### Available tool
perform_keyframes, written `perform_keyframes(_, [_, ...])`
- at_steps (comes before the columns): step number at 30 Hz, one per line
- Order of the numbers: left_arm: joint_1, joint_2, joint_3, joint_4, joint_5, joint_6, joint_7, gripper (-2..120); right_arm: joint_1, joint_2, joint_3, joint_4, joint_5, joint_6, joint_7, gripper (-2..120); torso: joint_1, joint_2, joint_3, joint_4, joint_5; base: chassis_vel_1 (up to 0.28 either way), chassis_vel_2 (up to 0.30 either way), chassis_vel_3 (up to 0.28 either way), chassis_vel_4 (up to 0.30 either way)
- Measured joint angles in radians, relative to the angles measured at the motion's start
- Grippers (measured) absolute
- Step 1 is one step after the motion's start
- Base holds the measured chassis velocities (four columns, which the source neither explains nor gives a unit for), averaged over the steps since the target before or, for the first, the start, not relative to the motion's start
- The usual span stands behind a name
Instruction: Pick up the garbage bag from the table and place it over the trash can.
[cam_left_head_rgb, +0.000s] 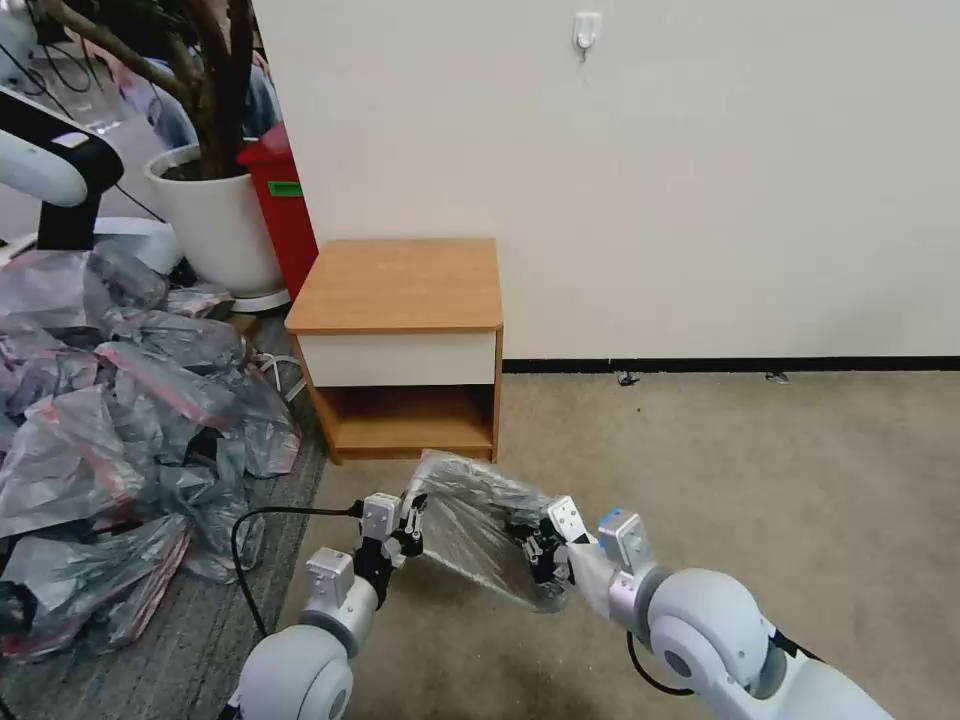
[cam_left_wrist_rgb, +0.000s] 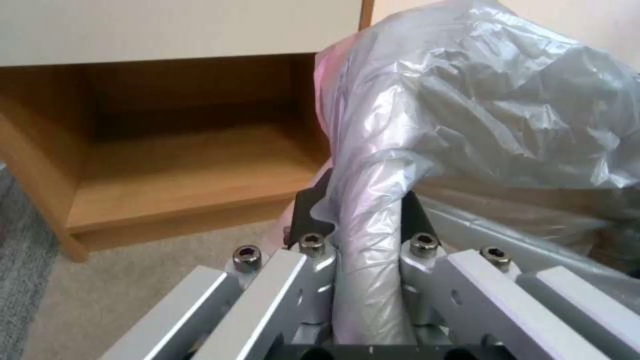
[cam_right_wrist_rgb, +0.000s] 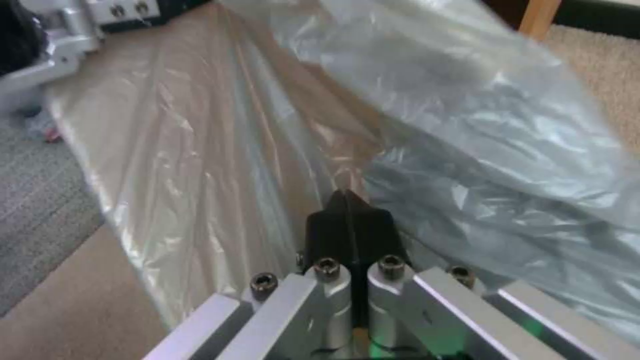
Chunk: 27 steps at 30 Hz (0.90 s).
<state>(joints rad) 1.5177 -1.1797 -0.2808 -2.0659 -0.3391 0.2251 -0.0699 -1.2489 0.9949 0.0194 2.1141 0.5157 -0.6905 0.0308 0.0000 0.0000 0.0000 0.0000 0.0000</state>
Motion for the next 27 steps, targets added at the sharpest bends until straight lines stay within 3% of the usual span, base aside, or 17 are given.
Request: perform_keyframes(27, [0.006,-0.029,0.044,0.008,0.025,0.000,-0.001,7,0.091,0.047,-0.116,-0.129,-0.071,-0.016,0.076,0,0.000,0.000,0.000,0.0000,0.0000,0.000,0.000,0.000,0.000])
